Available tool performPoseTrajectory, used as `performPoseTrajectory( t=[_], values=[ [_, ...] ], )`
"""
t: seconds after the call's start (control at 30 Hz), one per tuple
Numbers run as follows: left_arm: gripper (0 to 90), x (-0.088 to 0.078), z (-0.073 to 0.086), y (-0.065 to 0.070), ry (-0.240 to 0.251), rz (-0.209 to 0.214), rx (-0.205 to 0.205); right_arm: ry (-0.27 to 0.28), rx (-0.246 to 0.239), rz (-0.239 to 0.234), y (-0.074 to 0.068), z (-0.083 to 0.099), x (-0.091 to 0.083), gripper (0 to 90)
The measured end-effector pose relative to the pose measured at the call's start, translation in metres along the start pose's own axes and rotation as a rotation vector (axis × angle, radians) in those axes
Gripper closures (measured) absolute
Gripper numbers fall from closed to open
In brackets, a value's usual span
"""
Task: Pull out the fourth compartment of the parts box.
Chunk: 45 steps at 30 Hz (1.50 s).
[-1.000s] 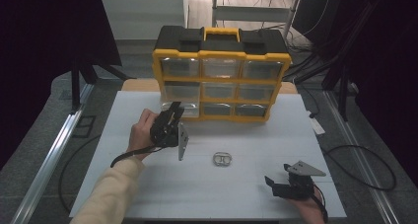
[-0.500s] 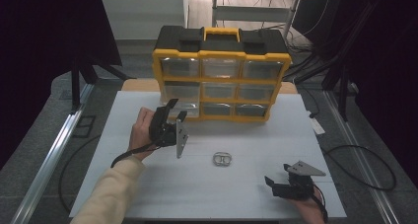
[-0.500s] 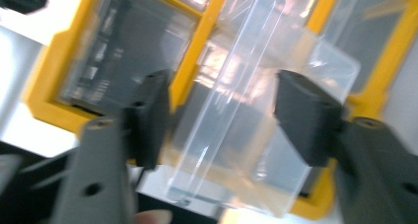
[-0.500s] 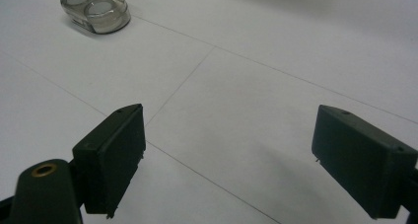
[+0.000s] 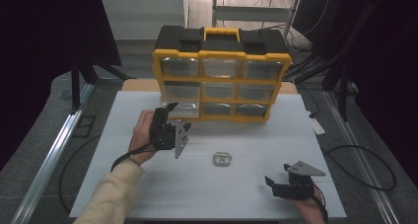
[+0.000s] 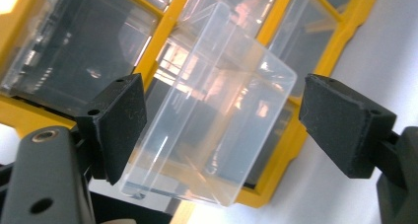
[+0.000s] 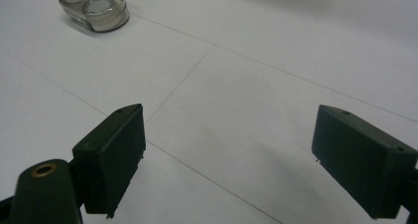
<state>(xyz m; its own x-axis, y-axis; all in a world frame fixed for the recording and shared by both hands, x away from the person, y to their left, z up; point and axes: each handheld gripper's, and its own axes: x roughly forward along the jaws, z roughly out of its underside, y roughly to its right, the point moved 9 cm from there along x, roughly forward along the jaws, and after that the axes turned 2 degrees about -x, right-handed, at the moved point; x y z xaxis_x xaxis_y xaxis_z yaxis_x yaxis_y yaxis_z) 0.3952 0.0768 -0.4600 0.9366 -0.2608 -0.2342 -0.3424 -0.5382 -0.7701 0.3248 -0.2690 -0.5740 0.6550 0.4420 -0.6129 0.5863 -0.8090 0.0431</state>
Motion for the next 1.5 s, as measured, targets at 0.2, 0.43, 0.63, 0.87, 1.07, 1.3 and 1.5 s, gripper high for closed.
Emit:
performPoseTrajectory(
  t=[0.2,0.43,0.63,0.87,1.07,1.3,1.5],
  values=[
    [18.7,-0.005,-0.001,0.006,-0.002,0.049,-0.023,-0.002,-0.002,-0.001,0.000,0.000,0.000,13.5],
    [18.2,-0.008,0.002,0.013,-0.014,0.086,-0.032,-0.003,-0.001,-0.001,0.000,0.000,0.000,13.6],
    [18.0,-0.011,0.003,0.015,-0.018,0.111,-0.053,-0.003,-0.002,-0.001,0.000,0.000,0.000,13.6],
    [18.0,-0.017,0.003,0.021,-0.021,0.171,-0.098,-0.004,-0.004,0.000,0.000,0.000,0.000,13.6],
    [18.7,-0.020,0.000,0.030,-0.011,0.237,-0.139,-0.005,-0.004,0.000,0.000,0.000,0.001,13.6],
    [18.4,-0.022,0.000,0.039,-0.015,0.352,-0.199,-0.006,-0.004,0.000,0.000,0.001,0.001,13.6],
    [18.1,-0.021,-0.003,0.045,-0.009,0.419,-0.243,-0.006,-0.005,-0.001,-0.001,0.000,0.000,13.5]
  ],
)
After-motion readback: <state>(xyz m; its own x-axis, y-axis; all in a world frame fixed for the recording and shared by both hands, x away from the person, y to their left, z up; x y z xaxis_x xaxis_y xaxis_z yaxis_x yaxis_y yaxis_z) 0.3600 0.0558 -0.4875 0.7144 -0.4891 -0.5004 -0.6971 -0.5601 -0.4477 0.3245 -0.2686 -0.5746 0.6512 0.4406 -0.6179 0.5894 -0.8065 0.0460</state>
